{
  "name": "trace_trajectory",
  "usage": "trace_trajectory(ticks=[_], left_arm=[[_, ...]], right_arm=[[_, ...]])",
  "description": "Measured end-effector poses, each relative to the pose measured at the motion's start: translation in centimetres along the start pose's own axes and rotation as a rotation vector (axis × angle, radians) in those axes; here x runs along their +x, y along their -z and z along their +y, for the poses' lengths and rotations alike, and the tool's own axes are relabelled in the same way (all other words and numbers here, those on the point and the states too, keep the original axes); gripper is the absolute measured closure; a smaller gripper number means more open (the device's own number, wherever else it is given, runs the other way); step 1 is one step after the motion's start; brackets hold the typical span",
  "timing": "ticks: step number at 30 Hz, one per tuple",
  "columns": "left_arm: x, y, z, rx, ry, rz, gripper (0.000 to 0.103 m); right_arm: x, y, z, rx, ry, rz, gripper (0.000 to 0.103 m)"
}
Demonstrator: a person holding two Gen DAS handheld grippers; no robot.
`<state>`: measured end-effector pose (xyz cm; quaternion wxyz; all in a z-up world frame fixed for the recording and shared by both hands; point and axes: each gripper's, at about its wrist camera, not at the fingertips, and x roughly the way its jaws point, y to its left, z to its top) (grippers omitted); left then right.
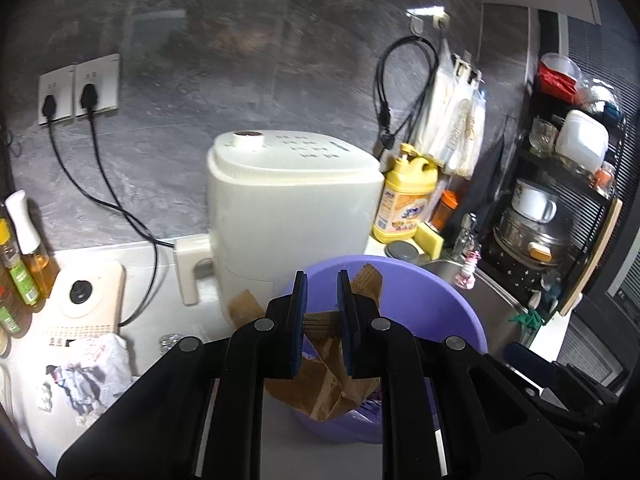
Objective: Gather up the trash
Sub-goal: 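Carry both wrappers over the lavender bucket and open both grippers inside, then move both tools back toward the remaining trash on the counter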
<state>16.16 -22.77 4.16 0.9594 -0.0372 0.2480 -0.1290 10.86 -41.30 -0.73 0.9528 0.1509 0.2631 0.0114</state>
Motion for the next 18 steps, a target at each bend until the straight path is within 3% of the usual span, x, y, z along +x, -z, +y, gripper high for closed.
trace_trajectory(ticks=[6, 8, 9, 10, 18], left_arm=[[1.4, 0.2, -1.3, 0.003, 0.058, 0.029, 0.087], [1.7, 0.4, -1.6, 0.0, 0.103, 0.042, 0.07], [1.8, 0.5, -1.7, -0.005, 0.121, 0.045, 0.049], [1.7, 0.6, -1.6, -0.013, 0.13, 0.04, 0.042], [0.7, 0.9, 0.7, -0.057, 0.102, 0.032, 0.04]], right_arm=[[-0.6, 0.9, -0.9, 0.023, 0.041, 0.011, 0.054], [-0.6, 1.1, -1.2, 0.03, 0.049, 0.013, 0.054], [-0.7, 1.2, -1.3, 0.032, 0.054, 0.012, 0.054], [-0.8, 1.2, -1.3, 0.034, 0.058, 0.011, 0.054], [-0.8, 1.5, -0.3, 0.023, 0.053, 0.008, 0.054]])
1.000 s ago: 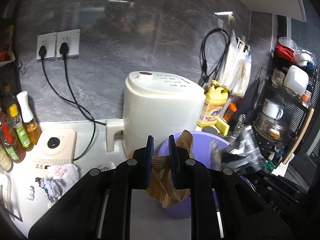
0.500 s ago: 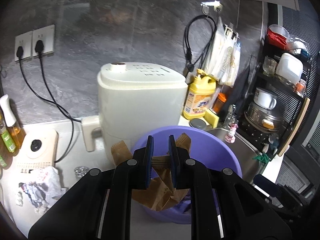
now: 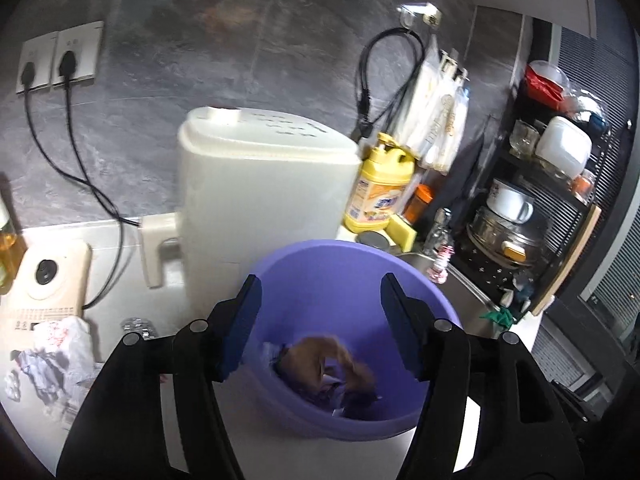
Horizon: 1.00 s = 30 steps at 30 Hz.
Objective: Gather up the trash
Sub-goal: 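Move both tools back toward the remaining trash on the counter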
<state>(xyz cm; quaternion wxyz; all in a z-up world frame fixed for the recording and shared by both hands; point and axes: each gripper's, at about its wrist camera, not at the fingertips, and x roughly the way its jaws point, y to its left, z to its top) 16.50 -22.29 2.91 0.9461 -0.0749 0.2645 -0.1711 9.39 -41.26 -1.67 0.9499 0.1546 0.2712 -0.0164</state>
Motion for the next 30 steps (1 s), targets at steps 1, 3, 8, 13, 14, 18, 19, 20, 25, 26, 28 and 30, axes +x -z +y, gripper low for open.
trace_trajectory(ticks=[1, 3, 8, 13, 14, 18, 19, 20, 25, 26, 28, 30], left_arm=[[-0.3, 0.0, 0.5, -0.005, -0.013, -0.004, 0.038], [-0.8, 0.0, 1.3, -0.014, -0.033, -0.009, 0.036], [-2.7, 0.4, 3.8, -0.043, -0.09, -0.027, 0.026], [-4.7, 0.9, 6.3, -0.064, -0.141, -0.044, 0.017], [-5.3, 1.1, 7.0, -0.071, -0.156, -0.049, 0.016], [-6.9, 1.8, 8.9, -0.091, -0.195, -0.054, 0.012], [-7.3, 1.9, 9.5, -0.095, -0.203, -0.055, 0.012], [-7.8, 2.1, 10.0, -0.1, -0.213, -0.056, 0.012], [-10.0, 3.5, 13.0, -0.128, -0.25, -0.053, 0.009], [-10.5, 3.9, 13.6, -0.132, -0.255, -0.049, 0.008], [-11.1, 4.6, 14.7, -0.138, -0.258, -0.041, 0.006], [-11.7, 5.5, 16.1, -0.148, -0.264, -0.028, 0.006]], right_arm=[[0.0, 0.0, 0.2, -0.003, -0.004, 0.002, 0.054], [0.1, 0.1, 0.9, -0.014, -0.017, 0.005, 0.054], [0.2, 0.5, 3.1, -0.051, -0.053, 0.006, 0.047], [0.0, 1.1, 5.3, -0.084, -0.089, 0.008, 0.038], [0.0, 1.2, 5.8, -0.09, -0.095, 0.007, 0.036], [-0.3, 2.0, 7.8, -0.108, -0.128, 0.013, 0.028], [-0.4, 2.3, 8.4, -0.114, -0.135, 0.014, 0.028], [-0.4, 2.4, 8.9, -0.12, -0.14, 0.016, 0.027], [-0.8, 4.1, 11.7, -0.146, -0.165, 0.033, 0.022], [-0.9, 4.4, 12.3, -0.149, -0.165, 0.033, 0.019], [-1.1, 5.2, 13.2, -0.156, -0.163, 0.033, 0.015], [-1.2, 6.2, 14.1, -0.161, -0.153, 0.04, 0.011]])
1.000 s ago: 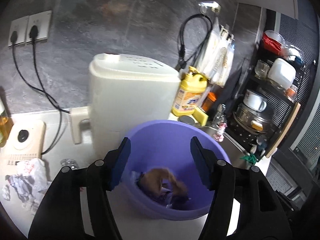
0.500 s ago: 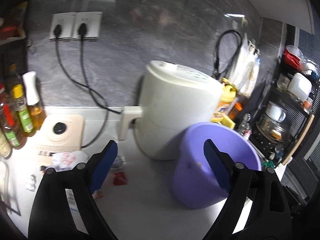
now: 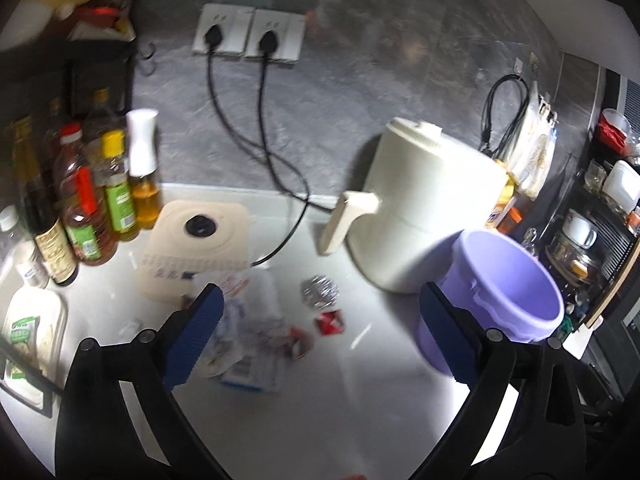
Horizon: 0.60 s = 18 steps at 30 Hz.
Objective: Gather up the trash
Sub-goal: 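Move both tools back toward the remaining trash on the counter, then grasp the crumpled white paper and receipt with the left gripper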
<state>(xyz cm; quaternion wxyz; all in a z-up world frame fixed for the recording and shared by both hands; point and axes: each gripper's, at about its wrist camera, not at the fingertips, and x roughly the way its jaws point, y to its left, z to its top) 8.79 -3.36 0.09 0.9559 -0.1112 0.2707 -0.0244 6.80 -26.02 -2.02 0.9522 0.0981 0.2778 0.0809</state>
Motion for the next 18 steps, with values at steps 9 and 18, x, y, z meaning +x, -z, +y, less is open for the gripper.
trace_trajectory(ticks=[9, 18], left_arm=[[-0.5, 2.1, 5.1, -0.064, -0.02, 0.035, 0.006], [0.2, 2.9, 7.0, -0.08, -0.074, 0.052, 0.006]], right_arm=[[0.5, 2.1, 2.7, -0.03, 0.028, 0.059, 0.008], [2.2, 2.5, 4.4, -0.057, -0.013, 0.092, 0.008]])
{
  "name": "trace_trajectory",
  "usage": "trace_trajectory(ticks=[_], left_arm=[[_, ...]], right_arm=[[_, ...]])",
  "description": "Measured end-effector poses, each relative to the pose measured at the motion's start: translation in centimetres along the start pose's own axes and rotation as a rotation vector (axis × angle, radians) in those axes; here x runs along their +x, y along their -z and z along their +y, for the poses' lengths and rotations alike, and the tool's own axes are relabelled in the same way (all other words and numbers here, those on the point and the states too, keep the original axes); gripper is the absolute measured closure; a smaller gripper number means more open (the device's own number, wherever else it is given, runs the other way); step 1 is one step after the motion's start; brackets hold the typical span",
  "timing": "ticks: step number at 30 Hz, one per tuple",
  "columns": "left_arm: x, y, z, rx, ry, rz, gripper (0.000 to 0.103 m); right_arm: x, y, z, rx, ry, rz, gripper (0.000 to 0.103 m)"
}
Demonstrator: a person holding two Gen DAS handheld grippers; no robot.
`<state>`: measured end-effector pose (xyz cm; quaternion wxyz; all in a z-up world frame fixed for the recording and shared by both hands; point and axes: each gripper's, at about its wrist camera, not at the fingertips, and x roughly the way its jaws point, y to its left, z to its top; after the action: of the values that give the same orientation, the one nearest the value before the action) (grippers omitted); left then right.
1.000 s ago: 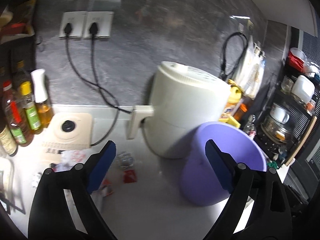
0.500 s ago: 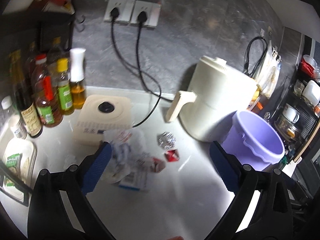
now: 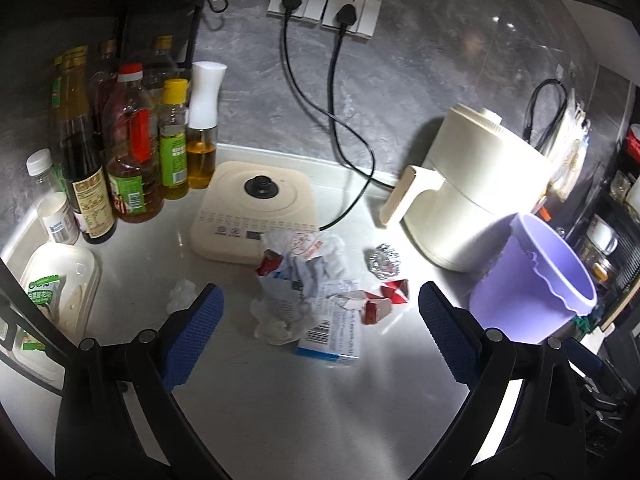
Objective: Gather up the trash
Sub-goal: 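Grasp the crumpled white paper and receipt with the left gripper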
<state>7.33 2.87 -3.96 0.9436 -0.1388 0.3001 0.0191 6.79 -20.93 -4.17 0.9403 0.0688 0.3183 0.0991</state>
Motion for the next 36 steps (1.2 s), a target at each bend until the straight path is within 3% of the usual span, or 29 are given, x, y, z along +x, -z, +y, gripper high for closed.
trace_trajectory(ticks=[2, 7, 21, 29, 33, 36], left_arm=[[0.3, -0.1, 0.3, -0.002, -0.008, -0.001, 0.008], [2.4, -0.7, 1.3, -0.028, -0.036, 0.042, 0.028], [9.4, -1.1, 1.2, -0.02, -0.074, 0.147, 0.03], [12.5, -0.8, 1.6, -0.017, -0.097, 0.187, 0.03], [13.2, -0.9, 1.8, -0.026, -0.104, 0.196, 0.052], [12.7, -1.2, 2.0, -0.045, -0.103, 0.177, 0.056]], right_arm=[[0.8, -0.2, 0.3, -0.004, -0.012, 0.01, 0.009], [3.0, -0.7, 0.9, -0.015, -0.042, 0.043, 0.016], [10.1, -1.4, 1.6, -0.034, -0.096, 0.16, 0.034], [13.7, -1.3, 2.9, -0.062, -0.149, 0.222, 0.036], [14.8, -1.3, 3.4, -0.073, -0.167, 0.237, 0.036], [15.7, -1.3, 3.5, -0.072, -0.178, 0.252, 0.037]])
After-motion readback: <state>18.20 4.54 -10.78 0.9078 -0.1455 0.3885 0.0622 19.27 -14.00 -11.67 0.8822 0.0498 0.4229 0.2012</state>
